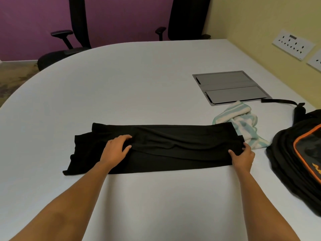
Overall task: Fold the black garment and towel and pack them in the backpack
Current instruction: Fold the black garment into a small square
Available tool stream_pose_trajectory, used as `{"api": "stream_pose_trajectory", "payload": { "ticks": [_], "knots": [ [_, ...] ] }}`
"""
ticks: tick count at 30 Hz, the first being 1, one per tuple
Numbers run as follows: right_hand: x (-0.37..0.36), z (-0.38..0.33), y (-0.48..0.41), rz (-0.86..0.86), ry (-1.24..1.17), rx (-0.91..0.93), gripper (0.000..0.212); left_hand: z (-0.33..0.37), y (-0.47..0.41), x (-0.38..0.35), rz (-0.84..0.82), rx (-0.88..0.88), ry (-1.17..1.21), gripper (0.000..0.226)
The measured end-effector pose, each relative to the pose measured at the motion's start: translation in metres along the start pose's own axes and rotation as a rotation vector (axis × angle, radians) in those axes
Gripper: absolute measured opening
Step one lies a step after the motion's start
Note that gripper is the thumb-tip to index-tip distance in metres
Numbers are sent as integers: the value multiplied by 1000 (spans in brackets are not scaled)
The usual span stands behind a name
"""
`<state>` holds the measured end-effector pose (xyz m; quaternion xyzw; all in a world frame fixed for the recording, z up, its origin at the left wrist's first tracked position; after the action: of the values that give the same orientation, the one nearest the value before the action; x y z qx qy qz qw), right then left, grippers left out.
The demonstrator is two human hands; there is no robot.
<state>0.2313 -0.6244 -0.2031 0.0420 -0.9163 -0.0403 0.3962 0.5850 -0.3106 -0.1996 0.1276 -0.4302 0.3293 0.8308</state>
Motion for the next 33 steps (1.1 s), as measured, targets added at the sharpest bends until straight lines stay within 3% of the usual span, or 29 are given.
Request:
{"api": "stream_pose_trajectory", "payload": {
  "ticks": [5, 9, 12, 15, 17, 19, 23, 26, 28, 30, 33],
  "knots": [
    [0, 16, 0, -29, -241, -153, 57, -5, 9, 1, -92, -78, -100, 42],
    [9, 1, -2, 24, -470, -192, 43, -1, 3, 3, -115, -99, -169, 22],
    [12, -20, -2, 16, -699, -217, 20, -1, 0, 11, -59, 2, 101, 8],
    [11, -38, -3, -89, -980, -286, 10, -9, -2, 21, 57, 161, 351, 8],
    [13, -50, -5, -145, -1097, -266, 13, -9, -5, 26, 91, 178, 400, 7],
    [15, -61, -7, -162, -1125, -234, 16, -1, -7, 29, 27, 82, 327, 7],
    [19, -69, -7, -133, -1061, -196, 20, 11, 3, 15, -199, -118, -43, 22],
    [20, -51, -10, -42, -923, -184, 30, 14, 20, 1, -181, -252, -178, 23],
    [22, -30, -11, 26, -660, -165, 30, 11, 33, -15, -233, -304, -201, 23],
    [23, -6, -14, 28, -242, -122, 28, 6, 40, -24, -273, -274, -207, 12],
    [18, 18, -12, -58, 251, -87, 35, 12, 34, -14, -143, -254, -172, 35]
  ]
}}
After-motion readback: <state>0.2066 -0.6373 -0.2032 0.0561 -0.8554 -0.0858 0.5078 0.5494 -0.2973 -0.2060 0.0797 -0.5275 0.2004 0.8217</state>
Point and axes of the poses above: each hand's wrist, its own y-axis away from the middle knuckle, its own x-axis out of the back of the hand, z = x × y, the point moved 7 cm from there along -y, towards the middle knuckle, and after that the axes turned 8 degrees about y, right-handed, at the moved point
